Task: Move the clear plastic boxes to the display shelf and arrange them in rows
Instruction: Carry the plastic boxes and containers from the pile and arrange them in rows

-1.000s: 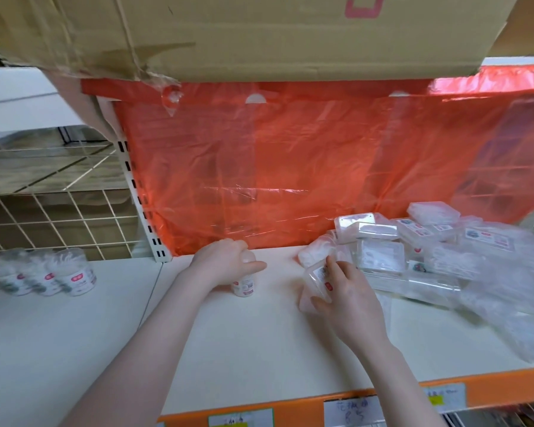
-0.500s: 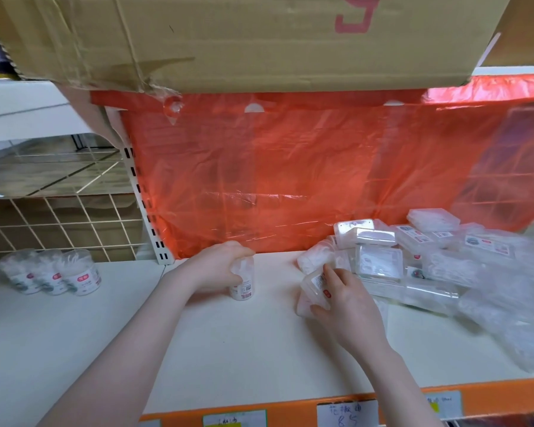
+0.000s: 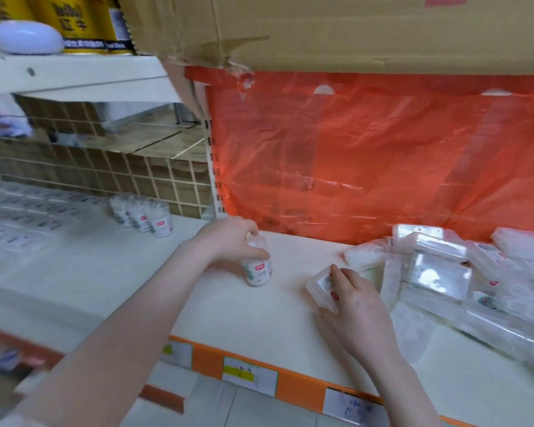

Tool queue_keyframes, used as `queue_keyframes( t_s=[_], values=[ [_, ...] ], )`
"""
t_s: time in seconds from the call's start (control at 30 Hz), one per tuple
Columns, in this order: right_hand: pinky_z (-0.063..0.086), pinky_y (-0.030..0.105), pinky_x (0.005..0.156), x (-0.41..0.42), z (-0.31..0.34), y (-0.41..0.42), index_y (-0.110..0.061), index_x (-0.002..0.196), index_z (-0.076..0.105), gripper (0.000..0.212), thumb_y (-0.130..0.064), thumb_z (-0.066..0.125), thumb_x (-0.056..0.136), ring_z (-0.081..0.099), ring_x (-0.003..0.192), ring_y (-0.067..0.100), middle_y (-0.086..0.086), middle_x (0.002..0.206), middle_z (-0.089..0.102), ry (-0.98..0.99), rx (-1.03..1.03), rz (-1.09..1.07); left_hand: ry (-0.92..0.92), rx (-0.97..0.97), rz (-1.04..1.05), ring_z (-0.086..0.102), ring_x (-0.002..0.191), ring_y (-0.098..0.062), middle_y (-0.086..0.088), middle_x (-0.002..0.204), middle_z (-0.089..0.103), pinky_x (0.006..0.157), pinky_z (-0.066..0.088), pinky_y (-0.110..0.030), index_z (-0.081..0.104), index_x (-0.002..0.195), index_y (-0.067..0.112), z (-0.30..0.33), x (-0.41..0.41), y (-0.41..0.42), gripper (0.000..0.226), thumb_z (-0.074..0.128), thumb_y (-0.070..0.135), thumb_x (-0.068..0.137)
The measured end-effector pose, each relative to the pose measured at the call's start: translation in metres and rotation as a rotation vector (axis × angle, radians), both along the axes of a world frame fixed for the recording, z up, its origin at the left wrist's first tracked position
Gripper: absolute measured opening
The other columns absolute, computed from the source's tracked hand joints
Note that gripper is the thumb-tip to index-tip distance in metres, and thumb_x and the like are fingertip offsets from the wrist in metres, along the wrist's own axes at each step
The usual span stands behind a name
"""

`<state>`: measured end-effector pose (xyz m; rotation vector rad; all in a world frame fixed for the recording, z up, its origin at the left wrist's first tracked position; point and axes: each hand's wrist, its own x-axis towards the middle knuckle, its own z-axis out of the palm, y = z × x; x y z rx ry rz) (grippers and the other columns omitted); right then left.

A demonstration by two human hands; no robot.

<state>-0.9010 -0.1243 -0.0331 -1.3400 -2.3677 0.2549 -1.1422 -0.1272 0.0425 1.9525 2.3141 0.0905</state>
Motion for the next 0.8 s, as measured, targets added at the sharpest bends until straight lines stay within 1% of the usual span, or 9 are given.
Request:
queue_keyframes(
  t_s=[0.03,0.1,0.17,0.2,0.33,0.4,0.5,0.67,0.8],
  values=[
    [0.045,0.037,0.089,-0.005,-0.003,-0.001,-0.005,0.136,0.045,0.075,-0.02,0.075,0.068,0.053,0.111,0.032,0.011,0.125,0.056,-0.002,-0.003,0.046,0.013,0.005,0.03,0.054,0.098,-0.02,0.001,0.112,0.057,0.08,0.045,-0.032,0.056,0.116,0.026,0.001,-0.004,-0.007,0.054,0.061,0.061,0.075],
    [0.051,0.039,0.078,-0.016,-0.011,-0.003,0.0,0.126,0.055,0.077,-0.015,0.082,0.056,0.06,0.097,0.035,0.013,0.112,0.063,-0.013,-0.004,0.12,0.034,0.007,0.084,0.055,0.104,-0.022,-0.001,0.117,0.058,0.081,0.046,-0.033,0.056,0.117,0.024,0.002,-0.015,-0.024,0.057,0.06,0.062,0.075],
    [0.054,0.036,0.068,-0.029,-0.014,-0.01,0.002,0.115,0.061,0.078,-0.013,0.086,0.043,0.065,0.083,0.034,0.013,0.099,0.067,-0.006,0.012,0.153,0.053,0.003,0.139,0.055,0.108,-0.022,-0.001,0.121,0.058,0.084,0.047,-0.034,0.055,0.12,0.024,0.004,-0.027,-0.043,0.059,0.06,0.063,0.075],
    [0.054,0.036,0.067,-0.037,-0.015,-0.014,0.001,0.114,0.062,0.077,-0.012,0.085,0.042,0.065,0.081,0.034,0.012,0.098,0.067,-0.002,0.029,0.171,0.059,0.002,0.163,0.054,0.109,-0.021,-0.001,0.122,0.057,0.084,0.047,-0.034,0.054,0.122,0.025,0.005,-0.033,-0.053,0.06,0.059,0.063,0.076],
    [0.047,0.037,0.085,-0.072,-0.009,-0.038,-0.003,0.13,0.051,0.069,-0.011,0.072,0.065,0.056,0.103,0.034,0.012,0.117,0.06,-0.013,0.023,0.24,0.08,0.019,0.232,0.055,0.109,-0.021,-0.001,0.123,0.057,0.078,0.043,-0.031,0.053,0.126,0.026,0.008,-0.064,-0.094,0.061,0.058,0.063,0.078],
    [0.042,0.034,0.091,-0.092,-0.003,-0.052,-0.006,0.137,0.043,0.07,-0.013,0.065,0.072,0.051,0.111,0.031,0.009,0.126,0.054,-0.032,0.02,0.272,0.061,0.035,0.257,0.055,0.109,-0.021,-0.001,0.122,0.058,0.081,0.046,-0.032,0.054,0.124,0.026,0.01,-0.084,-0.115,0.06,0.058,0.063,0.078],
    [0.039,0.029,0.093,-0.127,0.003,-0.072,-0.009,0.142,0.036,0.07,-0.016,0.06,0.076,0.046,0.116,0.027,0.005,0.131,0.049,-0.047,0.024,0.29,0.037,0.065,0.289,0.054,0.109,-0.02,0.0,0.121,0.058,0.085,0.047,-0.033,0.054,0.124,0.026,0.013,-0.117,-0.144,0.06,0.06,0.063,0.077],
    [0.039,0.031,0.092,-0.199,0.006,-0.112,-0.008,0.138,0.04,0.066,-0.02,0.064,0.077,0.047,0.115,0.028,0.007,0.127,0.051,-0.074,0.039,0.267,0.106,0.061,0.293,0.055,0.107,-0.023,-0.001,0.119,0.058,0.076,0.042,-0.029,0.054,0.124,0.022,0.021,-0.182,-0.178,0.062,0.057,0.065,0.079],
    [0.038,0.028,0.09,-0.247,0.009,-0.141,-0.011,0.139,0.036,0.064,-0.024,0.06,0.081,0.045,0.116,0.025,0.005,0.129,0.048,-0.11,0.037,0.259,0.17,0.04,0.276,0.056,0.11,-0.023,-0.002,0.124,0.058,0.08,0.045,-0.03,0.055,0.124,0.019,0.029,-0.229,-0.188,0.062,0.055,0.063,0.081]
  ],
)
